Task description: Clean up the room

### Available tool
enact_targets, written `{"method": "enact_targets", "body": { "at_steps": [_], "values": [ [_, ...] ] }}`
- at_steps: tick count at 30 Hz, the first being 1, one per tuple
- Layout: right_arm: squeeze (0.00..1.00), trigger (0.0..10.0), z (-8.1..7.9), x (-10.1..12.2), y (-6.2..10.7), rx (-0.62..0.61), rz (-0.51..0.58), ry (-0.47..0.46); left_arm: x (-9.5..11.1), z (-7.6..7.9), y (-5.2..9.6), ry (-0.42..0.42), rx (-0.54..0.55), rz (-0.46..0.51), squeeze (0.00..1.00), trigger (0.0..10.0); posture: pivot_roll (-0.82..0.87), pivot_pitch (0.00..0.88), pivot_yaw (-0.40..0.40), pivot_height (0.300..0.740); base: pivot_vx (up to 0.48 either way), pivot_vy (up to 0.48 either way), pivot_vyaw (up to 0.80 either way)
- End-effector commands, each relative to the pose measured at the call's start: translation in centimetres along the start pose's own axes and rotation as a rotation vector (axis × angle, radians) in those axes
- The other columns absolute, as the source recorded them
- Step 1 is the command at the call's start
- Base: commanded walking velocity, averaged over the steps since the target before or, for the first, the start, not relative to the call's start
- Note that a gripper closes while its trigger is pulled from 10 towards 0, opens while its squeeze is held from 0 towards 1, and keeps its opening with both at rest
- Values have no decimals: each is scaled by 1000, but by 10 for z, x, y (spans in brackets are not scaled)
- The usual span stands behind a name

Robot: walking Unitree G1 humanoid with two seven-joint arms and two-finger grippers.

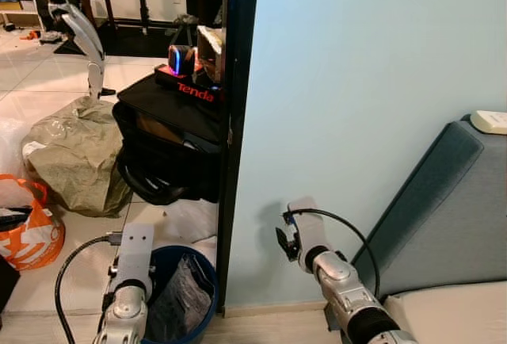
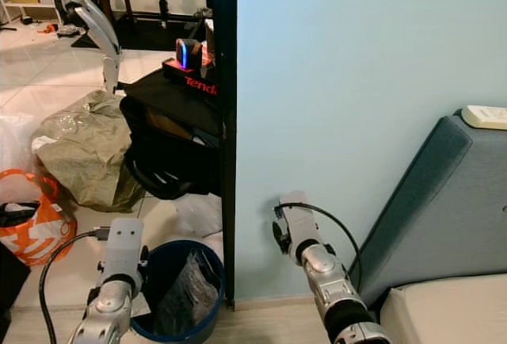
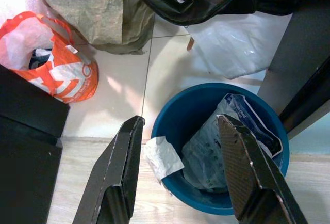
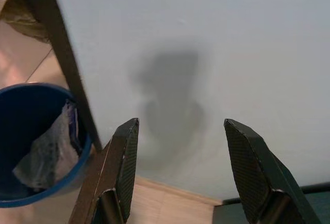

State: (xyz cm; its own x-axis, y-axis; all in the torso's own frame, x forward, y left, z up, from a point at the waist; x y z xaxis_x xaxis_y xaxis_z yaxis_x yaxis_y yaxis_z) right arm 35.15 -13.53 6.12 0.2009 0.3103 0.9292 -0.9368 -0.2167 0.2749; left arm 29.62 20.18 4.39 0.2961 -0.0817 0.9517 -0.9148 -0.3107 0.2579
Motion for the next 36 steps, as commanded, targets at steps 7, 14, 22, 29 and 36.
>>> {"method": "enact_targets", "body": {
  "at_steps": [7,14,22,29,36],
  "values": [
    [0,10000,-4,-9,1,-14,-37,-26,-9,2,1,12,-20,-45,0,10000,68,65,-68,740,0,0,0],
    [0,10000,5,-24,4,-52,-120,-43,-11,1,-2,0,5,-54,0,10000,94,66,-81,740,0,0,0],
    [0,10000,19,-25,8,-128,-100,-80,-5,10,-6,-54,-65,-38,0,10000,59,93,5,740,0,0,0],
    [0,10000,22,-39,20,-207,-91,-170,-6,12,-10,-88,-124,-50,0,10000,33,99,47,740,0,0,0],
    [0,10000,2,-48,20,-123,-134,-156,-24,2,-3,21,-51,-121,0,10000,45,104,-7,740,0,0,0]
  ]
}}
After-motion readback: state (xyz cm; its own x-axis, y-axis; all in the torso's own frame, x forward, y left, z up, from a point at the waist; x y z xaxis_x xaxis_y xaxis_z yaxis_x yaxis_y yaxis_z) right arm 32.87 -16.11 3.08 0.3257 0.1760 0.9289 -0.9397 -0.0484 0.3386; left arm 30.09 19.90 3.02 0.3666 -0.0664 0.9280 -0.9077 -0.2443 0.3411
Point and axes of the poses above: a point about 5 cm out from each wrist's last joint towards the gripper, its own y axis pointing back from the gripper into the wrist, its own x axis along the axis of the wrist's last joint, z = x × y, the point moved 1 cm from there along -y, pointing out of the wrist towards the gripper, and after that the axes turned 4 degrees about y, right-handed, at the moved point
